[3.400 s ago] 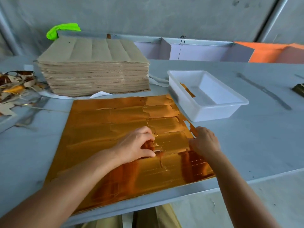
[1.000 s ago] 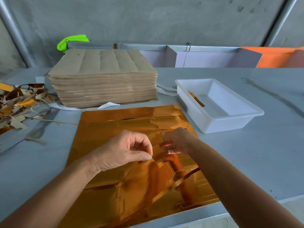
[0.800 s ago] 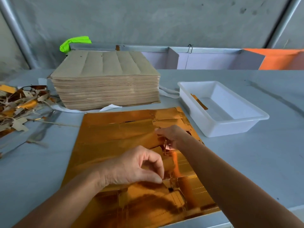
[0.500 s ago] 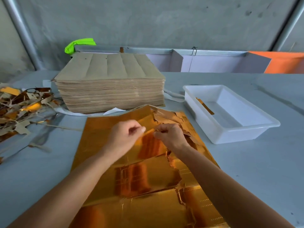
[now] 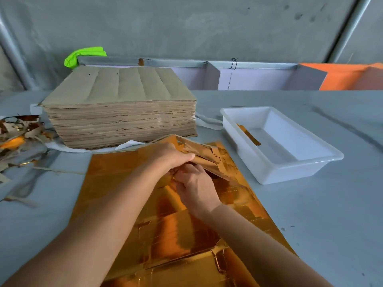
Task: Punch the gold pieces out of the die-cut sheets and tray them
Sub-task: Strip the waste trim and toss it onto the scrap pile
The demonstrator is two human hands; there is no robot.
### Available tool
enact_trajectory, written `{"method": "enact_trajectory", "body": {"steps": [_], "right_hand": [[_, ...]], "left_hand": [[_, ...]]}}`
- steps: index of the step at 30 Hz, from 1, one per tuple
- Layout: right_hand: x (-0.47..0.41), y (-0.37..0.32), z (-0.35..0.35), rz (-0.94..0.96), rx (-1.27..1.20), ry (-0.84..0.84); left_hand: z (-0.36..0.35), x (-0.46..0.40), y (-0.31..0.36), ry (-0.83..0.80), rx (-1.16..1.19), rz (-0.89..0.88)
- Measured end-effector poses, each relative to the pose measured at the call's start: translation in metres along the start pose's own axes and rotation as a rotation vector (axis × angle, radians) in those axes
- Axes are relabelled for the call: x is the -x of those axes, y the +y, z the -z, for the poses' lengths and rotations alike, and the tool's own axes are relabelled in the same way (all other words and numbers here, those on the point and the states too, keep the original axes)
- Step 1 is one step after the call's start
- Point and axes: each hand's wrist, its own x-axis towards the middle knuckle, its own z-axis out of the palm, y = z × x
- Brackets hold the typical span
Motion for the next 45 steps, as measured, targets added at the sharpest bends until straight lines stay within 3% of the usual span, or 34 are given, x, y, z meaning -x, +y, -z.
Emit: {"method": "enact_trajectory", "body": {"steps": [3, 6, 9, 12, 14, 16, 20, 24, 26, 28, 30, 35, 41, 45], "right_hand": [[0.004, 0.003, 0.0, 0.068, 0.137, -0.098], [0.005, -0.002, 0.007, 0.088, 0.213, -0.172], [0.006, 0.0, 0.024, 0.074, 0.185, -0.05], [-0.006, 0.031, 0.047, -0.282, 0.079, 0.184], [-0.019, 0.057, 0.06, -0.648, -0.037, 0.108], [-0.032, 0.076, 0.063, -0.881, -0.225, -0.026], [-0.048, 0.082, 0.062, -1.054, -0.782, -0.076], [-0.057, 0.084, 0.068, -0.928, -0.989, 0.064], [-0.057, 0.085, 0.073, -0.812, -0.951, 0.083], [-0.058, 0.084, 0.078, -0.656, -0.923, 0.081], [-0.06, 0.08, 0.082, -0.508, -0.895, 0.056], [-0.066, 0.064, 0.089, -0.366, -0.841, -0.006], [-0.058, 0.06, 0.091, -0.494, -0.987, -0.008], [-0.054, 0.058, 0.089, -0.581, -1.054, -0.099]], "left_hand": [[-0.004, -0.002, 0.003, -0.027, 0.111, 0.049], [-0.009, -0.004, -0.002, -0.158, 0.312, 0.176], [-0.011, -0.008, -0.016, -0.207, 0.446, 0.234], [-0.005, -0.006, -0.028, -0.257, 0.608, 0.257], [0.001, -0.002, -0.036, -0.301, 0.721, 0.258], [0.009, 0.002, -0.042, -0.347, 0.802, 0.23], [0.019, 0.009, -0.047, -0.354, 0.8, 0.153], [0.021, 0.016, -0.041, -0.233, 0.593, 0.079], [0.022, 0.014, -0.033, 0.057, 0.299, -0.022], [0.029, 0.013, -0.02, 0.465, 0.037, -0.22], [0.037, 0.012, -0.002, 0.62, 0.016, -0.436], [0.05, 0.011, 0.041, 0.443, 0.053, -0.707], [0.055, 0.019, 0.044, 0.362, 0.163, -0.69], [0.052, 0.024, 0.035, 0.327, 0.264, -0.671]]}}
